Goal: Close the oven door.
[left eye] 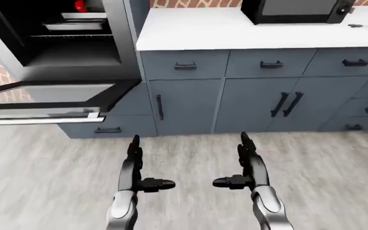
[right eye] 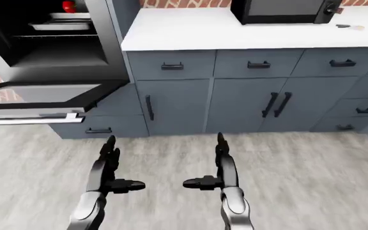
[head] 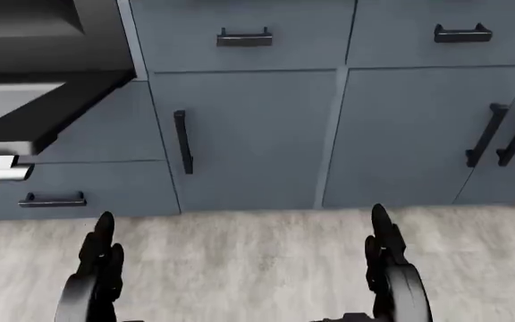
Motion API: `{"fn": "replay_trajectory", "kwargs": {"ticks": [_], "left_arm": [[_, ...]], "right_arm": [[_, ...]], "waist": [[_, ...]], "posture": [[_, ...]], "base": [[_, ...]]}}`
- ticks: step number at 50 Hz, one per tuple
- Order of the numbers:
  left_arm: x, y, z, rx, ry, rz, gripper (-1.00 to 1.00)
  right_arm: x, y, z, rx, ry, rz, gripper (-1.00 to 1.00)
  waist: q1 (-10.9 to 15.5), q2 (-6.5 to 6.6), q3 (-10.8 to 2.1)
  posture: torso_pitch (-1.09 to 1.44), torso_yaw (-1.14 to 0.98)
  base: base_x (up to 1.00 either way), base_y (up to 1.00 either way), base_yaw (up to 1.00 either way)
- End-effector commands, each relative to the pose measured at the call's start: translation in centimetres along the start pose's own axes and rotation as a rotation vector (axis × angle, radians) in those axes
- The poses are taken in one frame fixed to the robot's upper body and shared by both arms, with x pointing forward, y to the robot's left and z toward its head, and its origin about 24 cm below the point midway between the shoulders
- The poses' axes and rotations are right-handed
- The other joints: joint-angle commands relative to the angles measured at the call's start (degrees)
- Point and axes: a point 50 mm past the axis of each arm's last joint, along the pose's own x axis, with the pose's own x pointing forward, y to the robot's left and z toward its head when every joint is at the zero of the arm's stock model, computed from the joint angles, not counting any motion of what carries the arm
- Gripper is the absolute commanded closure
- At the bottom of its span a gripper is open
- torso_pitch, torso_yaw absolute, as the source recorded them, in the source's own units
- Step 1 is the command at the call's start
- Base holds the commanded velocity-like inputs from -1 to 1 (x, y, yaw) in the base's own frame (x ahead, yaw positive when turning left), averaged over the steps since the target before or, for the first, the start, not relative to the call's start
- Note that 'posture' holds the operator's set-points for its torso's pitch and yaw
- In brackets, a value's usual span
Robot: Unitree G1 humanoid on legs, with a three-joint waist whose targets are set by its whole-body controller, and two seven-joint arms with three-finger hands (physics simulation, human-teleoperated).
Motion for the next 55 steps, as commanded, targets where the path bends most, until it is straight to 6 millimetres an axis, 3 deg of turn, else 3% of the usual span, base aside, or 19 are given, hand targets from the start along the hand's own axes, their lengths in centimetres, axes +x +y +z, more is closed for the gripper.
{"fn": "replay_trajectory", "kwargs": {"ticks": [1, 3, 4, 5, 7, 8, 12, 16, 18, 19, 23, 25, 31, 33, 37, 40, 44, 45, 55], "left_arm": [[0.2, -0.2, 3.4, -0.010, -0.176, -0.030, -1.00], [0.1, -0.1, 3.5, -0.028, -0.181, -0.027, -1.00], [0.1, -0.2, 3.4, -0.025, -0.179, -0.027, -1.00], [0.1, -0.1, 3.5, -0.028, -0.181, -0.025, -1.00], [0.2, 0.0, 3.5, -0.038, -0.182, -0.023, -1.00], [0.2, 0.2, 3.7, -0.056, -0.188, -0.020, -1.00], [-0.3, 1.3, 4.7, -0.092, -0.247, -0.015, -1.00], [-0.9, 4.4, 3.3, -0.037, -0.205, 0.075, -1.00], [-1.0, 6.1, 2.5, 0.087, -0.270, 0.127, -1.00], [-1.1, 6.6, 1.7, 0.009, -0.196, 0.139, -1.00], [-1.5, 7.4, -1.1, 0.027, -0.155, 0.146, -1.00], [-1.8, 7.6, -2.5, -0.185, -0.142, 0.143, -1.00], [-3.3, 9.6, -8.7, -0.094, 0.011, 0.233, -1.00], [-4.2, 9.8, -10.2, -0.131, 0.064, 0.235, -1.00], [-6.0, 9.8, -11.7, -0.066, 0.132, 0.237, -1.00], [-7.0, 10.0, -12.5, -0.136, 0.154, 0.282, -1.00], [-8.5, 9.9, -13.9, -0.235, 0.220, 0.322, -1.00], [-10.0, 9.3, -15.1, -0.227, 0.306, 0.316, -1.00], [-10.3, 9.4, -15.3, -0.216, 0.315, 0.321, -1.00]], "right_arm": [[0.3, 0.1, 3.3, -0.001, -0.173, 0.008, -1.00], [0.3, 0.1, 3.3, 0.007, -0.176, 0.013, -1.00], [0.3, 0.1, 3.3, 0.009, -0.177, 0.014, -1.00], [0.3, 0.1, 3.4, 0.012, -0.178, 0.016, -1.00], [0.5, -0.1, 3.5, 0.029, -0.180, 0.008, -1.00], [0.5, -0.3, 3.6, 0.040, -0.187, 0.002, -1.00], [0.7, -1.5, 4.6, -0.059, -0.263, -0.034, -1.00], [0.8, -3.4, 4.4, -0.039, -0.257, -0.057, -1.00], [1.0, -4.4, 3.6, -0.184, -0.259, -0.100, -1.00], [0.9, -4.6, 2.6, -0.168, -0.226, -0.072, -1.00], [0.6, -6.3, -0.8, -0.137, -0.162, -0.088, -1.00], [0.1, -7.3, -2.0, -0.104, -0.129, -0.126, -1.00], [-1.1, -9.0, -6.0, -0.022, -0.071, -0.177, -1.00], [-1.6, -9.2, -6.9, -0.040, -0.053, -0.178, -1.00], [-2.7, -9.6, -8.3, -0.043, -0.017, -0.191, -1.00], [-3.5, -9.7, -9.0, -0.038, 0.001, -0.207, -1.00], [-5.3, -10.1, -10.6, 0.033, 0.060, -0.254, -1.00], [-6.8, -10.0, -11.9, 0.042, 0.123, -0.280, -1.00], [-7.4, -9.8, -12.4, 0.033, 0.156, -0.279, -1.00]], "waist": [[-0.1, -0.45, -0.05], [0.5, -0.04, -3.55], [0.5, -0.06, -2.99], [0.4, -0.36, -0.94], [0.4, -0.43, -3.95], [0.5, -0.42, -4.29], [0.5, -0.30, -4.43], [0.4, -0.20, -4.48], [0.4, -0.17, -4.46], [0.4, -0.16, -4.36], [0.2, -0.11, -4.64], [0.3, -0.24, -4.81], [0.2, -0.13, -4.18], [0.2, -0.18, -4.16], [-0.1, -0.24, -3.98], [-0.1, -0.30, -3.84], [-0.1, -0.26, -3.54], [-0.1, -0.25, -3.50], [-0.3, -0.27, -2.70]], "posture": [[0.00, 0.00], [0.00, 0.00], [0.00, 0.00], [0.00, 0.00], [0.00, 0.00], [0.00, 0.00], [0.00, 0.00], [0.00, 0.00], [0.00, 0.00], [0.00, 0.00], [0.00, 0.00], [0.00, 0.00], [0.00, 0.00], [0.00, 0.00], [0.00, 0.00], [0.00, 0.00], [0.00, 0.00], [0.00, 0.00], [0.00, 0.00]], "base": [[0.00, 0.00, 0.00], [0.00, 0.00, 0.00], [0.00, 0.00, 0.00], [0.00, 0.00, 0.00], [0.00, 0.00, 0.00], [0.00, 0.00, 0.00], [0.00, 0.00, 0.00], [0.00, 0.00, 0.00], [0.00, 0.00, 0.00], [0.00, 0.00, 0.00], [0.00, 0.00, 0.00], [0.00, 0.00, 0.00], [0.00, 0.00, 0.00], [0.00, 0.00, 0.00], [0.00, 0.00, 0.00], [0.00, 0.00, 0.00], [0.00, 0.00, 0.00], [0.00, 0.00, 0.00], [0.00, 0.00, 0.00]]}}
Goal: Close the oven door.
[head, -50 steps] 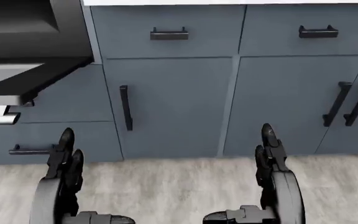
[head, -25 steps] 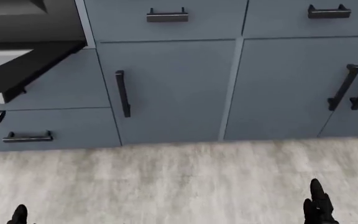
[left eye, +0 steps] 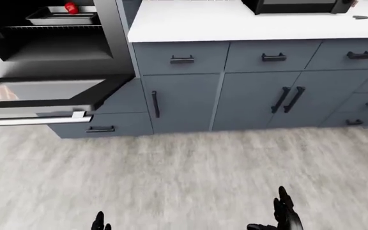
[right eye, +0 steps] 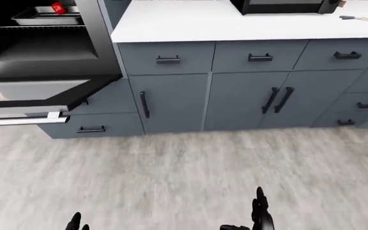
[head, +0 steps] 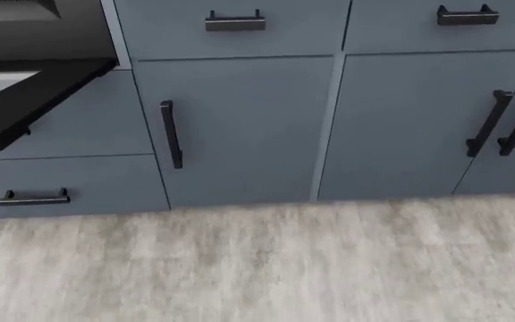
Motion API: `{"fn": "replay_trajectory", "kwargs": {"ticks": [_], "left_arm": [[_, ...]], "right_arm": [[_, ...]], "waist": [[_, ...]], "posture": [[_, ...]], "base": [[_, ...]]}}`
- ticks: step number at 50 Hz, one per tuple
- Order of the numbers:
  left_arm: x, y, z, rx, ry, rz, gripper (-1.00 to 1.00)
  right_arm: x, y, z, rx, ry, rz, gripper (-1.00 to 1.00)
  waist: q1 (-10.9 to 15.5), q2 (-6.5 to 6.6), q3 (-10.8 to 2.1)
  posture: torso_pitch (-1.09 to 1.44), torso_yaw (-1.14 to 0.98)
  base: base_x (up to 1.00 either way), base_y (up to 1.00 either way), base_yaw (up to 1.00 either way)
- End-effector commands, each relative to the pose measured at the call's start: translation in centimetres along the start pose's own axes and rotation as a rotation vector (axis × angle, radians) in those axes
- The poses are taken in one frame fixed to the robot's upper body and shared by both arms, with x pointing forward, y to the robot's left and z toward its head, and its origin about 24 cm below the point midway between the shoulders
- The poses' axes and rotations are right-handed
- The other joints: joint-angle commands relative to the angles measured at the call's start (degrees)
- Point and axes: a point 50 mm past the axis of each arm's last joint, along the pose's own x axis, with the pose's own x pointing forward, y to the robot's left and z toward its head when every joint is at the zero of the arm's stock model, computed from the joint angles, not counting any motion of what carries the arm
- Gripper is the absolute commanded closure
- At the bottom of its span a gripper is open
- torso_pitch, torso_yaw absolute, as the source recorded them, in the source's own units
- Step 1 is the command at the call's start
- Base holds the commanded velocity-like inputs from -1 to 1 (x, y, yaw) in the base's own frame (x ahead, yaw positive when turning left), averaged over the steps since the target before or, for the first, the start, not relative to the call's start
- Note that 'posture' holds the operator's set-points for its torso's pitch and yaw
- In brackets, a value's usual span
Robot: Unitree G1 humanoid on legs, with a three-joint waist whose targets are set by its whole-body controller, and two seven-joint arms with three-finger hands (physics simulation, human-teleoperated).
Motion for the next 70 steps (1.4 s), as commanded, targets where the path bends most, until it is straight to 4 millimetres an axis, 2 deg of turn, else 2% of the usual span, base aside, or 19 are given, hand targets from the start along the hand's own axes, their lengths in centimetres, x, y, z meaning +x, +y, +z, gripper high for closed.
{"fn": "replay_trajectory", "kwargs": {"ticks": [1, 4, 13, 17, 21, 22, 26, 29, 32, 34, 36, 46, 50, 51, 55, 60, 64, 65, 70], "left_arm": [[0.44, 0.16, 1.14, 0.017, -0.063, -0.002, -1.00], [0.44, 0.13, 1.13, 0.019, -0.064, -0.004, -1.00], [0.46, 0.09, 1.15, 0.024, -0.063, -0.009, -1.00], [0.42, 0.10, 1.10, 0.031, -0.061, -0.010, -1.00], [0.37, 0.05, 1.02, 0.035, -0.059, -0.013, -1.00], [0.45, 0.10, 1.14, 0.034, -0.061, -0.013, -1.00], [0.36, 0.08, 1.04, 0.041, -0.058, -0.015, -1.00], [0.38, -0.03, 1.04, 0.045, -0.059, -0.018, -1.00], [0.39, 0.02, 1.07, 0.046, -0.059, -0.018, -1.00], [0.36, -0.02, 1.03, 0.047, -0.060, -0.019, -1.00], [0.38, -0.06, 1.05, 0.048, -0.060, -0.020, -1.00], [0.39, -0.05, 1.05, 0.048, -0.058, -0.021, -1.00], [0.38, -0.09, 1.03, 0.048, -0.058, -0.022, -1.00], [0.39, -0.10, 1.03, 0.048, -0.058, -0.022, -1.00], [0.37, -0.08, 1.00, 0.047, -0.056, -0.022, -1.00], [0.37, -0.06, 0.99, 0.047, -0.055, -0.023, -1.00], [0.35, -0.05, 0.97, 0.047, -0.054, -0.024, -1.00], [0.35, -0.05, 0.97, 0.048, -0.054, -0.024, -1.00], [0.35, -0.05, 0.96, 0.048, -0.054, -0.024, -1.00]], "right_arm": [[0.56, -0.23, 1.11, -0.018, -0.064, -0.003, -1.00], [0.41, -0.15, 0.85, -0.028, -0.050, 0.001, -1.00], [0.36, -0.14, 0.76, -0.039, -0.042, 0.007, -1.00], [0.37, -0.07, 0.74, -0.042, -0.040, 0.010, -1.00], [0.34, -0.11, 0.71, -0.043, -0.039, 0.010, -1.00], [0.29, -0.10, 0.64, -0.043, -0.036, 0.010, -1.00], [0.40, -0.03, 0.73, -0.042, -0.037, 0.012, -1.00], [0.35, -0.04, 0.67, -0.041, -0.035, 0.013, -1.00], [0.35, 0.02, 0.64, -0.042, -0.033, 0.015, -1.00], [0.37, 0.00, 0.66, -0.043, -0.033, 0.016, -1.00], [0.31, -0.04, 0.60, -0.041, -0.031, 0.015, -1.00], [0.36, 0.05, 0.58, -0.038, -0.028, 0.016, -1.00], [0.36, 0.06, 0.59, -0.038, -0.028, 0.017, -1.00], [0.35, 0.05, 0.58, -0.038, -0.028, 0.017, -1.00], [0.37, 0.05, 0.59, -0.037, -0.027, 0.017, -1.00], [0.35, 0.07, 0.55, -0.038, -0.026, 0.018, -1.00], [0.35, 0.07, 0.55, -0.038, -0.025, 0.019, -1.00], [0.34, 0.07, 0.54, -0.038, -0.025, 0.019, -1.00], [0.33, 0.09, 0.53, -0.039, -0.025, 0.019, -1.00]], "waist": [[0.0, 0.01, -0.76], [0.1, 0.26, -1.97], [0.4, 1.80, -0.81], [0.3, 0.43, -0.61], [-0.5, -3.03, 0.06], [-0.5, -0.83, -0.34], [-0.3, -1.65, -1.11], [-0.1, -0.36, -0.72], [-0.1, 2.84, -0.58], [0.0, 5.51, -2.07], [0.4, 4.01, -0.55], [0.2, -0.81, -0.73], [-0.2, -5.80, -1.64], [-0.8, -2.70, -0.89], [-0.5, -3.01, -1.52], [-0.2, 0.16, -0.68], [0.1, 6.46, -1.73], [0.4, 3.97, -1.45], [0.7, 2.80, -1.02]], "posture": [[0.00, 0.00], [0.00, 0.00], [0.00, 0.00], [0.00, 0.00], [0.00, 0.00], [0.00, 0.00], [0.00, 0.00], [0.00, 0.00], [0.00, 0.00], [0.00, 0.00], [0.00, 0.00], [0.00, 0.00], [0.00, 0.00], [0.00, 0.00], [0.00, 0.00], [0.00, 0.00], [0.00, 0.00], [0.00, 0.00], [0.00, 0.00]], "base": [[0.00, 0.00, 0.00], [0.00, 0.02, 0.00], [0.00, 0.14, 0.00], [0.00, 0.18, 0.00], [0.00, 0.20, 0.00], [0.00, 0.20, 0.00], [0.00, 0.19, 0.00], [0.00, 0.20, 0.00], [0.00, 0.20, 0.00], [0.00, 0.20, 0.00], [0.00, 0.20, 0.00], [0.00, 0.20, 0.00], [0.00, 0.20, 0.00], [0.00, 0.20, 0.00], [0.00, 0.20, 0.00], [0.00, 0.20, 0.00], [0.00, 0.20, 0.00], [0.00, 0.20, 0.00], [0.00, 0.19, 0.00]]}}
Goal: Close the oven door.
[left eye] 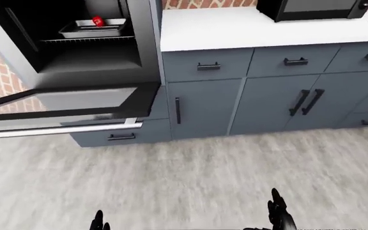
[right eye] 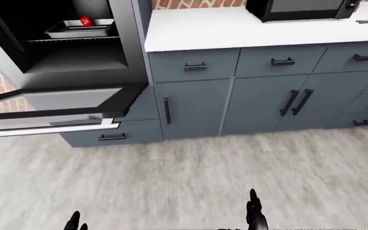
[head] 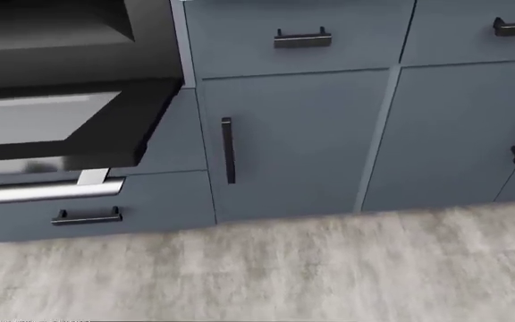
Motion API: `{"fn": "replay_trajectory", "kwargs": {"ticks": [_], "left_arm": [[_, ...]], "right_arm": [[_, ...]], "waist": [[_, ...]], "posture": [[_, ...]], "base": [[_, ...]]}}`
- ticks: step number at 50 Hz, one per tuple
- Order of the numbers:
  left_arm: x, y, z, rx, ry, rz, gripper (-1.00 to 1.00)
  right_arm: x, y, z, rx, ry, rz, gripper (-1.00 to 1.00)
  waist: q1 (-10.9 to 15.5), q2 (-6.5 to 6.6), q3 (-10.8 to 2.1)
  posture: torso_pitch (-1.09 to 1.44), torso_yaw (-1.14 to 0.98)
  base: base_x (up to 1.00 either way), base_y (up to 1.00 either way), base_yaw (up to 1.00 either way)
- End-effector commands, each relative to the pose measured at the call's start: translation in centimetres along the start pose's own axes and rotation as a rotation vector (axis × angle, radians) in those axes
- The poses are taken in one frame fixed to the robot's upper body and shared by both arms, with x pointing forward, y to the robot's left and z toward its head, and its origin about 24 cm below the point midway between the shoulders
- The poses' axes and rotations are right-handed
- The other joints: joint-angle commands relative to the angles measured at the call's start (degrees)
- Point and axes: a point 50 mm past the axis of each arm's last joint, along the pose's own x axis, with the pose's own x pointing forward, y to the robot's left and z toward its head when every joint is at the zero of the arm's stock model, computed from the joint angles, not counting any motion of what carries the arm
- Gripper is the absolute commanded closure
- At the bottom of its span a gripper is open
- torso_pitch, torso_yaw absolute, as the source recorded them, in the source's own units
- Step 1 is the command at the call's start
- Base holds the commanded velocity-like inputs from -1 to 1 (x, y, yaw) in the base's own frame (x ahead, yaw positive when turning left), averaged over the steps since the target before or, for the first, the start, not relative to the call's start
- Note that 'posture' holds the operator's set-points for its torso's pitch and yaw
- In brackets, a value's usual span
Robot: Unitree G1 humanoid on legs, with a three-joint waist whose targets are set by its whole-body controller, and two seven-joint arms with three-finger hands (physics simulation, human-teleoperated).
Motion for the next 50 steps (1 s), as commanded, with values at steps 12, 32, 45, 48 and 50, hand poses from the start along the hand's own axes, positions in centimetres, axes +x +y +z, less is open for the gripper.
{"fn": "replay_trajectory", "kwargs": {"ticks": [12, 32, 45, 48, 50], "left_arm": [[0.36, -0.26, 0.65, 0.008, -0.038, -0.019, -1.00], [0.38, -0.27, 0.66, 0.007, -0.037, -0.021, -1.00], [0.41, -0.34, 0.67, 0.005, -0.038, -0.021, -1.00], [0.37, -0.32, 0.64, 0.005, -0.038, -0.020, -1.00], [0.36, -0.36, 0.62, 0.005, -0.039, -0.020, -1.00]], "right_arm": [[0.50, -0.88, 1.24, -0.012, -0.070, -0.035, -1.00], [0.47, -0.85, 1.21, -0.019, -0.069, -0.033, -1.00], [0.56, -0.80, 1.24, -0.010, -0.067, -0.032, -1.00], [0.61, -0.82, 1.30, -0.009, -0.069, -0.031, -1.00], [0.60, -0.85, 1.30, -0.010, -0.068, -0.031, -1.00]], "waist": [[-1.1, -6.00, -0.49], [-0.2, -0.77, -0.39], [-1.4, -5.92, -0.75], [-1.1, -4.95, -0.57], [-1.0, -3.76, -0.26]], "posture": [[0.00, 0.00], [0.00, 0.00], [0.00, 0.00], [0.00, 0.00], [0.00, 0.00]], "base": [[0.00, 0.20, 0.00], [0.00, 0.20, 0.00], [0.00, 0.20, 0.00], [0.00, 0.20, 0.00], [0.00, 0.21, 0.00]]}}
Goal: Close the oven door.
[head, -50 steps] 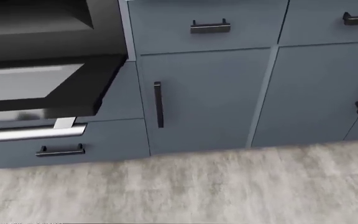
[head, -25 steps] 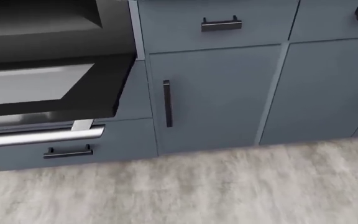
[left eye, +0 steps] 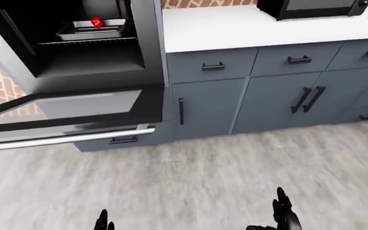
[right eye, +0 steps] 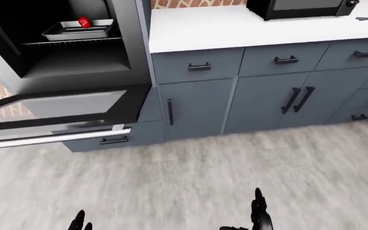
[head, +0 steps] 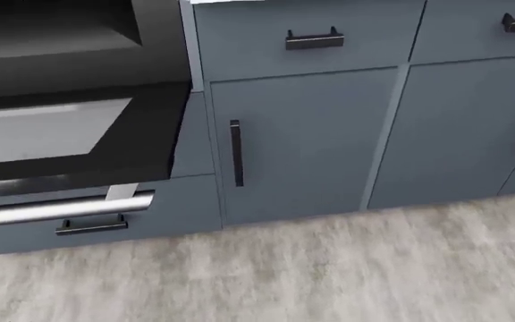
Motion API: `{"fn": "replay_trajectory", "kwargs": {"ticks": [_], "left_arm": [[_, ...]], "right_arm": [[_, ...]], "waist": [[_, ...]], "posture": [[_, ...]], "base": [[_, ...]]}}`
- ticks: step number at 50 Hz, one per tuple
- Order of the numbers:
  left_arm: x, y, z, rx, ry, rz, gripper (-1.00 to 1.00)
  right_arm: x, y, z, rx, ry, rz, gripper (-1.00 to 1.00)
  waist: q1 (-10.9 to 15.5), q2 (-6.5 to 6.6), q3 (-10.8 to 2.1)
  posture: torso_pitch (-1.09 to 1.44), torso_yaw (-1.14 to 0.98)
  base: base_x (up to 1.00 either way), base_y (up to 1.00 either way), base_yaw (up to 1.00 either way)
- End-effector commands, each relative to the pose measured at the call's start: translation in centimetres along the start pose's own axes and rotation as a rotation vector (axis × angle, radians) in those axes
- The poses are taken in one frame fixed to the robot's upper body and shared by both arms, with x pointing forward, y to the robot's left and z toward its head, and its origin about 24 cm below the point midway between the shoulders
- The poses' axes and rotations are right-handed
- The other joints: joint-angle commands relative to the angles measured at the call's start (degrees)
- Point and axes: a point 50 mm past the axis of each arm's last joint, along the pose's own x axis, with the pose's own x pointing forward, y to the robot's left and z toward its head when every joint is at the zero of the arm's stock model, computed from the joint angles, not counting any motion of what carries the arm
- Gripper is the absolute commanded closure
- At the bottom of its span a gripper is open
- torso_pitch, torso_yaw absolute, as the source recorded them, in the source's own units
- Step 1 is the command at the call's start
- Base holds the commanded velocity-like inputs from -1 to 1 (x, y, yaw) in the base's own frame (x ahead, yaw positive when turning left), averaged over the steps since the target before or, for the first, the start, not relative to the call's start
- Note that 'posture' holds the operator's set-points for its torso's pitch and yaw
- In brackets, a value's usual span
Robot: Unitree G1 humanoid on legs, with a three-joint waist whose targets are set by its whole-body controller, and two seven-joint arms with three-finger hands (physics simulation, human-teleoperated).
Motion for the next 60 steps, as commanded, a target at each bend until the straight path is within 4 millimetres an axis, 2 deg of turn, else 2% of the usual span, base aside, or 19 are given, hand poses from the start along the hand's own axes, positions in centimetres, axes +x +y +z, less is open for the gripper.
{"fn": "replay_trajectory", "kwargs": {"ticks": [1, 4, 6, 7, 8, 15, 22, 23, 27, 32, 34, 36, 37, 39, 46, 50, 51, 55, 60], "left_arm": [[0.32, 0.51, 0.97, 0.012, -0.050, 0.013, -1.00], [0.33, 0.48, 0.98, 0.011, -0.051, 0.013, -1.00], [0.35, 0.45, 0.98, 0.010, -0.051, 0.013, -1.00], [0.34, 0.50, 0.98, 0.010, -0.051, 0.015, -1.00], [0.33, 0.50, 0.97, 0.009, -0.051, 0.013, -1.00], [0.28, 0.56, 0.95, 0.009, -0.052, 0.015, -1.00], [0.24, 0.64, 0.96, 0.010, -0.052, 0.016, -1.00], [0.26, 0.64, 0.98, 0.008, -0.053, 0.016, -1.00], [0.22, 0.64, 0.93, 0.008, -0.052, 0.015, -1.00], [0.22, 0.64, 0.92, 0.008, -0.051, 0.015, -1.00], [0.24, 0.64, 0.95, 0.008, -0.052, 0.015, -1.00], [0.28, 0.63, 0.97, 0.008, -0.052, 0.014, -1.00], [0.27, 0.60, 0.95, 0.008, -0.051, 0.014, -1.00], [0.31, 0.57, 0.98, 0.007, -0.052, 0.012, -1.00], [0.28, 0.59, 0.96, 0.008, -0.051, 0.014, -1.00], [0.27, 0.60, 0.96, 0.007, -0.051, 0.014, -1.00], [0.27, 0.59, 0.95, 0.007, -0.052, 0.013, -1.00], [0.28, 0.63, 0.98, 0.006, -0.052, 0.014, -1.00], [0.27, 0.64, 0.96, 0.006, -0.052, 0.014, -1.00]], "right_arm": [[0.41, 0.08, 0.79, -0.006, -0.049, 0.008, -1.00], [0.49, 0.05, 0.88, -0.004, -0.051, 0.008, -1.00], [0.49, 0.06, 0.90, -0.002, -0.053, 0.007, -1.00], [0.51, 0.07, 0.91, -0.001, -0.054, 0.006, -1.00], [0.46, 0.09, 0.87, -0.002, -0.053, 0.007, -1.00], [0.51, 0.10, 0.92, -0.004, -0.055, 0.009, -1.00], [0.53, 0.10, 0.94, -0.003, -0.055, 0.009, -1.00], [0.59, 0.10, 1.01, -0.004, -0.057, 0.009, -1.00], [0.60, 0.14, 1.02, -0.003, -0.059, 0.010, -1.00], [0.61, 0.15, 1.05, -0.002, -0.060, 0.010, -1.00], [0.61, 0.16, 1.05, -0.001, -0.061, 0.012, -1.00], [0.62, 0.17, 1.06, 0.000, -0.061, 0.013, -1.00], [0.61, 0.17, 1.06, 0.000, -0.061, 0.013, -1.00], [0.60, 0.16, 1.04, 0.000, -0.061, 0.013, -1.00], [0.68, 0.13, 1.12, 0.001, -0.061, 0.015, -1.00], [0.71, 0.18, 1.13, 0.001, -0.061, 0.016, -1.00], [0.69, 0.17, 1.11, 0.001, -0.061, 0.016, -1.00], [0.66, 0.22, 1.08, 0.002, -0.061, 0.017, -1.00], [0.66, 0.20, 1.09, 0.001, -0.061, 0.017, -1.00]], "waist": [[0.1, 0.01, -0.37], [0.2, 3.42, -0.52], [0.6, 6.93, -1.13], [0.9, 3.92, -0.78], [0.6, 4.51, -0.79], [0.7, 1.21, -0.42], [0.4, -4.82, -0.83], [-0.2, -2.11, -0.66], [-0.1, -2.60, -1.16], [0.1, 0.51, -0.40], [0.1, 2.84, -0.49], [0.5, 6.99, -1.58], [0.8, 3.96, -1.12], [1.0, 3.82, -0.66], [0.5, -0.23, -0.18], [0.1, -5.18, -1.01], [-0.4, -2.16, -0.41], [-0.4, -2.64, -1.03], [-0.1, 0.63, -0.26]], "posture": [[0.00, 0.00], [0.00, 0.00], [0.00, 0.00], [0.00, 0.00], [0.00, 0.00], [0.00, 0.00], [0.00, 0.00], [0.00, 0.00], [0.00, 0.00], [0.00, 0.00], [0.00, 0.00], [0.00, 0.00], [0.00, 0.00], [0.00, 0.00], [0.00, 0.00], [0.00, 0.00], [0.00, 0.00], [0.00, 0.00], [0.00, 0.00]], "base": [[0.00, 0.20, 0.00], [0.00, 0.21, 0.00], [0.00, 0.21, 0.00], [0.00, 0.21, 0.00], [0.00, 0.20, 0.00], [0.00, 0.21, 0.00], [0.00, 0.21, 0.00], [0.00, 0.20, 0.00], [0.00, 0.22, 0.00], [0.00, 0.21, 0.00], [0.00, 0.21, 0.00], [0.00, 0.23, 0.00], [0.00, 0.24, 0.00], [0.00, 0.26, 0.00], [0.00, 0.27, 0.00], [0.00, 0.27, 0.00], [0.00, 0.27, 0.00], [0.00, 0.28, 0.00], [0.00, 0.28, 0.00]]}}
